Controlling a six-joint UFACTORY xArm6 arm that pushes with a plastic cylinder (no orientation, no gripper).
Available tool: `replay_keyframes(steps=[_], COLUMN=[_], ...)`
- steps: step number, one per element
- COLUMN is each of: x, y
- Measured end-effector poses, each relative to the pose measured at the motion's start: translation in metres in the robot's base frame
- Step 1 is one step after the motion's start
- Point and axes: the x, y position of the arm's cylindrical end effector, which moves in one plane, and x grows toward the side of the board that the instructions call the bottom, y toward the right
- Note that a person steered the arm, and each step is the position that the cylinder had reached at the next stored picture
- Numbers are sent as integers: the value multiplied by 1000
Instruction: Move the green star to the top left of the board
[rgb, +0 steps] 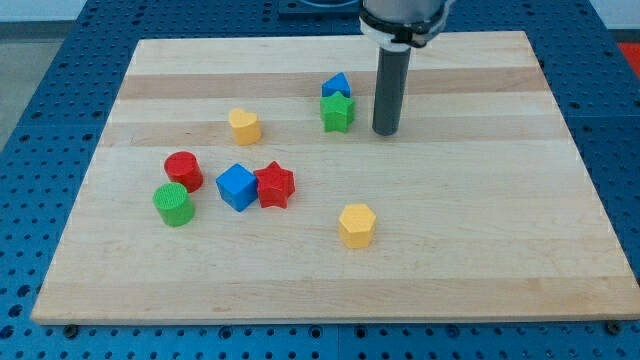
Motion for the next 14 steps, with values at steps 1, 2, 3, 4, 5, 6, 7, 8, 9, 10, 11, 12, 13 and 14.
replay_keyframes(steps=[1, 2, 3, 4, 5, 6, 7, 8, 9, 10, 11, 12, 13, 14], x=[1, 1, -1, -2, -16, -18, -8, -12, -36, -36, -36, -46, -55, -71], y=[-19, -38, -64, -97, -123, -100, -69, -51, -65, -104, -143, -145, -97, -99])
